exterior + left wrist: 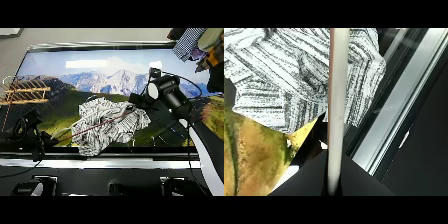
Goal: Fold the clothes and pants, and hang the long-sleeved shirts on hangers.
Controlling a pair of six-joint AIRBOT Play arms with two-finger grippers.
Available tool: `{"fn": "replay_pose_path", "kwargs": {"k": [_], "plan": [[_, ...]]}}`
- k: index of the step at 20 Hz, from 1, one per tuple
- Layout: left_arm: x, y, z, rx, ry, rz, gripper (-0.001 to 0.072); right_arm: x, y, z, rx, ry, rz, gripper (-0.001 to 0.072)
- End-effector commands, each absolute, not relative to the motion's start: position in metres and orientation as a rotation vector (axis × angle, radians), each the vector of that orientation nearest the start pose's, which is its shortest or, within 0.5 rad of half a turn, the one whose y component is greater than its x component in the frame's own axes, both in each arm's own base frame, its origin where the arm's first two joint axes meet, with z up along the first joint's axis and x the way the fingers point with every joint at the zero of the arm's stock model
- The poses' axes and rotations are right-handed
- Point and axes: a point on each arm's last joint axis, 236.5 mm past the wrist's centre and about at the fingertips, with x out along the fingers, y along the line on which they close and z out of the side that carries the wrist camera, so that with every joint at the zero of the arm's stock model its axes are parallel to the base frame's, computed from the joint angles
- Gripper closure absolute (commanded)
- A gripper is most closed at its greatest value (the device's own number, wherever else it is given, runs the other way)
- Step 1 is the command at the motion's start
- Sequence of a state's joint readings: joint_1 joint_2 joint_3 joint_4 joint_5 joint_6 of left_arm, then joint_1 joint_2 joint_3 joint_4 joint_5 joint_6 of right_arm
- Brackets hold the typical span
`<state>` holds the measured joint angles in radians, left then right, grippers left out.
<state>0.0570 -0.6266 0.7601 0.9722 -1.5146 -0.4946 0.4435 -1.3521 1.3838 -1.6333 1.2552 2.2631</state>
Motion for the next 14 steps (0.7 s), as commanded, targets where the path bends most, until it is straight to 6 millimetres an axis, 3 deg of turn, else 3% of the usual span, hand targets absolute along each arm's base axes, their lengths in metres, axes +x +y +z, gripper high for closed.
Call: {"fn": "replay_pose_path", "kwargs": {"k": [1,6,10,14], "plan": [[0.190,-0.128,0.068,0.421,0.939,-1.107,0.0667,0.383,0.163,0.058,0.267,1.217,-0.073,0.0670],[0.200,-0.145,0.054,0.445,0.942,-1.166,0.0668,0.374,0.172,0.082,0.239,1.190,0.041,0.0670],[0.211,-0.166,0.050,0.456,0.905,-1.198,0.0668,0.355,0.194,0.122,0.255,1.157,0.207,0.0670],[0.238,-0.181,0.054,0.452,0.826,-1.115,0.0667,0.345,0.192,0.167,0.248,1.133,0.240,0.0670]]}}
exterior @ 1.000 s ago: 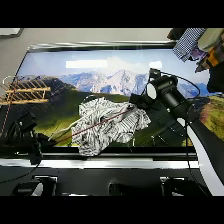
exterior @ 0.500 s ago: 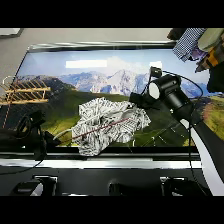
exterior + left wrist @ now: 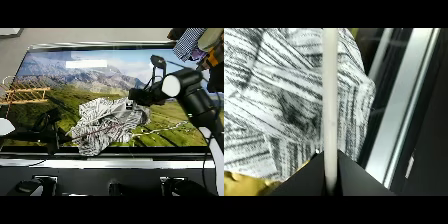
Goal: Fold the clothes and pants, and hang the long-sleeved shirts on hangers.
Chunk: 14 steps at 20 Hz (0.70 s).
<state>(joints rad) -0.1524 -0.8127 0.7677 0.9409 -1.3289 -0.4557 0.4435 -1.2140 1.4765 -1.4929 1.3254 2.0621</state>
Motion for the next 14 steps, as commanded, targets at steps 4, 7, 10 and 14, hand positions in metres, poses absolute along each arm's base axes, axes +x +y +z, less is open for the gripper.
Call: {"fn": "replay_pose_path", "kwargs": {"k": [4,7,10,14], "plan": [[0.232,-0.204,0.052,0.430,0.817,-1.177,0.0667,0.343,0.199,0.201,0.286,1.086,0.282,0.0670],[0.228,-0.221,0.041,0.448,0.829,-1.224,0.0667,0.330,0.210,0.201,0.278,1.119,0.316,0.0670],[0.230,-0.232,0.026,0.440,0.859,-1.234,0.0667,0.312,0.221,0.194,0.206,1.155,0.332,0.0670],[0.237,-0.232,0.021,0.430,0.886,-1.231,0.0667,0.310,0.197,0.188,0.112,1.151,0.211,0.0670]]}}
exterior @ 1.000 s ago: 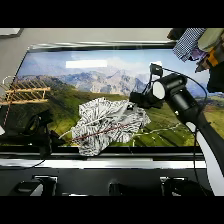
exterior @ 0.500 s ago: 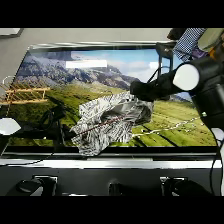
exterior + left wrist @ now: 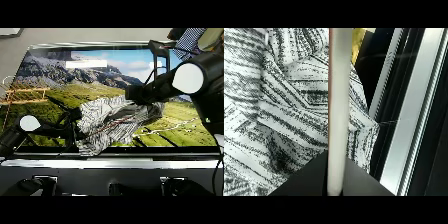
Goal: Fold the clothes and pants, and hang the long-sleeved shirts on hangers.
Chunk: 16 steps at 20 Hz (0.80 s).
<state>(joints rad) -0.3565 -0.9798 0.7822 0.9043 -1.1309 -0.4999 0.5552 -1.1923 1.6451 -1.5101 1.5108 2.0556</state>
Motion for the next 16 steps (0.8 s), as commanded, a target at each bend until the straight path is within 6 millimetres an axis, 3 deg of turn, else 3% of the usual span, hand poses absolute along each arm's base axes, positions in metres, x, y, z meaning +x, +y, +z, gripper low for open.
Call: {"fn": "replay_pose_path", "kwargs": {"k": [1,5,9,12,16], "plan": [[0.238,-0.230,0.025,0.431,0.885,-1.231,0.0667,0.315,0.187,0.191,0.102,1.128,0.176,0.0670],[0.233,-0.201,0.027,0.530,0.989,-1.218,0.0668,0.327,0.147,0.205,0.055,1.035,0.025,0.0670],[0.253,-0.184,0.045,0.625,0.983,-1.138,0.0668,0.327,0.146,0.218,0.070,1.010,0.031,0.0670],[0.262,-0.190,0.060,0.636,0.936,-1.133,0.0667,0.327,0.149,0.221,0.079,1.007,0.043,0.0670],[0.259,-0.207,0.062,0.646,0.919,-1.185,0.0667,0.338,0.166,0.215,0.091,1.003,0.086,0.0670]]}}
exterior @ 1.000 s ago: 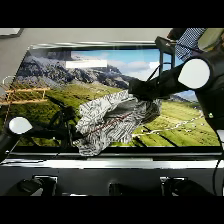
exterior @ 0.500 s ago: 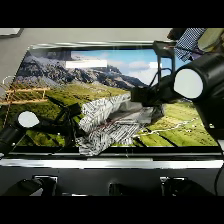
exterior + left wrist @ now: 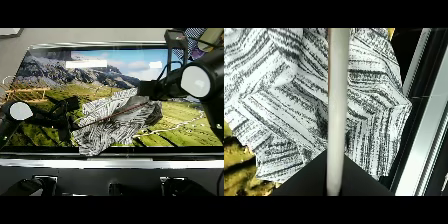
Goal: Fold the clothes and pants, and hang the long-sleeved shirts on hangers.
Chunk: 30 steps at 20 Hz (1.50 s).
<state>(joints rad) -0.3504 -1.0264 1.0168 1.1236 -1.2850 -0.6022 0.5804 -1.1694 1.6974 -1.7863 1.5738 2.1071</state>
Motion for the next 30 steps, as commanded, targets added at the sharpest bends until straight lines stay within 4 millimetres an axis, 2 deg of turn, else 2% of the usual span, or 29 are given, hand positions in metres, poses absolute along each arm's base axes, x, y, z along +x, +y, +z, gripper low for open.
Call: {"fn": "replay_pose_path", "kwargs": {"k": [1,4,7,11,13,14,17,19,21,24,26,28,30], "plan": [[0.257,-0.213,0.061,0.648,0.919,-1.201,0.0668,0.341,0.171,0.214,0.096,1.000,0.098,0.0670],[0.258,-0.227,0.056,0.631,0.920,-1.197,0.0667,0.340,0.199,0.209,0.151,1.027,0.190,0.0670],[0.264,-0.239,0.052,0.616,0.907,-1.183,0.0667,0.333,0.205,0.207,0.160,1.056,0.215,0.0670],[0.262,-0.241,0.038,0.585,0.971,-1.178,0.0667,0.326,0.211,0.213,0.184,1.056,0.248,0.0670],[0.262,-0.241,0.037,0.584,0.979,-1.177,0.0667,0.325,0.209,0.219,0.186,1.043,0.249,0.0670],[0.262,-0.236,0.035,0.598,1.000,-1.165,0.0667,0.325,0.201,0.222,0.175,1.028,0.228,0.0670],[0.255,-0.206,0.030,0.720,1.100,-1.138,0.0667,0.327,0.174,0.231,0.139,0.985,0.144,0.0670],[0.258,-0.192,0.036,0.793,1.119,-1.112,0.0667,0.328,0.167,0.237,0.132,0.966,0.123,0.0670],[0.266,-0.186,0.047,0.854,1.089,-1.107,0.0667,0.334,0.159,0.248,0.128,0.921,0.100,0.0670],[0.275,-0.191,0.060,0.892,1.027,-1.123,0.0667,0.337,0.161,0.256,0.136,0.894,0.109,0.0670],[0.276,-0.192,0.060,0.905,1.038,-1.142,0.0667,0.338,0.163,0.256,0.138,0.890,0.119,0.0670],[0.277,-0.193,0.057,0.909,1.060,-1.159,0.0667,0.340,0.176,0.263,0.168,0.872,0.169,0.0670],[0.281,-0.202,0.060,0.924,1.032,-1.193,0.0667,0.340,0.190,0.259,0.186,0.895,0.207,0.0670]]}}
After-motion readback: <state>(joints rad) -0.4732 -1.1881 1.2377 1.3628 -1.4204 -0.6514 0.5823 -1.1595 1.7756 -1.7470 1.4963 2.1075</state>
